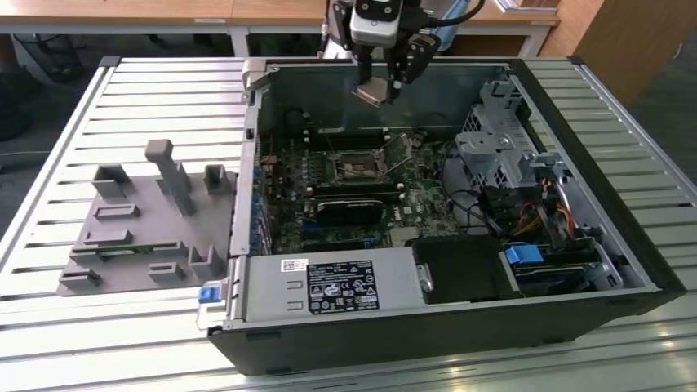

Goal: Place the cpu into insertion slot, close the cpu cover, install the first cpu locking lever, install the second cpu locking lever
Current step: 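Place the cpu into insertion slot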

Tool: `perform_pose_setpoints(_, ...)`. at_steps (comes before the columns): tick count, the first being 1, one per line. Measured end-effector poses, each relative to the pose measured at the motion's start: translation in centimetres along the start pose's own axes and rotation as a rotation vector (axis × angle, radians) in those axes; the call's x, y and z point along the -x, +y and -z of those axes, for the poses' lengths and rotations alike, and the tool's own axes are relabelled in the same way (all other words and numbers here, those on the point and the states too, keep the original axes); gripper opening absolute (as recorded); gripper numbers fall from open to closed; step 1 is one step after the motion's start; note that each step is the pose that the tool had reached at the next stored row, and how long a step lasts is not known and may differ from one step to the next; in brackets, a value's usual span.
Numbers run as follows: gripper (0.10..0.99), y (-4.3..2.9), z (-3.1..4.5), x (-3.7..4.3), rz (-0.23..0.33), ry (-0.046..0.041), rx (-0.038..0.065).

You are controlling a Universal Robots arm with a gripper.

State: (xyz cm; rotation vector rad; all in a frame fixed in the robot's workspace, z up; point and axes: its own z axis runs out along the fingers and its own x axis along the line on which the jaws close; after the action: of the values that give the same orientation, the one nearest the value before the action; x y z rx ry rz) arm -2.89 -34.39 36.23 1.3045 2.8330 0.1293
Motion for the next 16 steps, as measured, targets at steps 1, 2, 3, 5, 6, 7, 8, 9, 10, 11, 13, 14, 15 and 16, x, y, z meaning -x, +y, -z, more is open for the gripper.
perform_pose_setpoints(1, 0.529, 0.00, -0.01, 0.00, -0.012, -0.0010, 0.000)
perform_pose_setpoints(2, 0.529, 0.01, -0.02, -0.01, -0.022, -0.0019, 0.000)
perform_pose_setpoints(3, 0.529, 0.02, -0.02, -0.02, -0.033, -0.0027, 0.001)
perform_pose_setpoints(5, 0.529, 0.03, -0.03, -0.04, -0.049, -0.0041, 0.001)
perform_pose_setpoints(6, 0.529, 0.03, -0.04, -0.04, -0.057, -0.0048, 0.001)
perform_pose_setpoints(7, 0.529, 0.04, -0.05, -0.05, -0.065, -0.0054, 0.001)
perform_pose_setpoints(8, 0.529, 0.04, -0.07, -0.05, -0.073, -0.0061, 0.001)
perform_pose_setpoints(9, 0.529, 0.04, -0.08, -0.05, -0.080, -0.0067, 0.001)
perform_pose_setpoints(10, 0.529, 0.04, -0.09, -0.06, -0.088, -0.0074, 0.001)
perform_pose_setpoints(11, 0.529, 0.04, -0.10, -0.06, -0.096, -0.0080, 0.002)
perform_pose_setpoints(13, 0.529, 0.04, -0.13, -0.06, -0.110, -0.0092, 0.002)
perform_pose_setpoints(14, 0.529, 0.04, -0.14, -0.06, -0.117, -0.0098, 0.002)
perform_pose_setpoints(15, 0.529, 0.04, -0.14, -0.06, -0.124, -0.0104, 0.002)
perform_pose_setpoints(16, 0.529, 0.04, -0.15, -0.06, -0.131, -0.0110, 0.002)
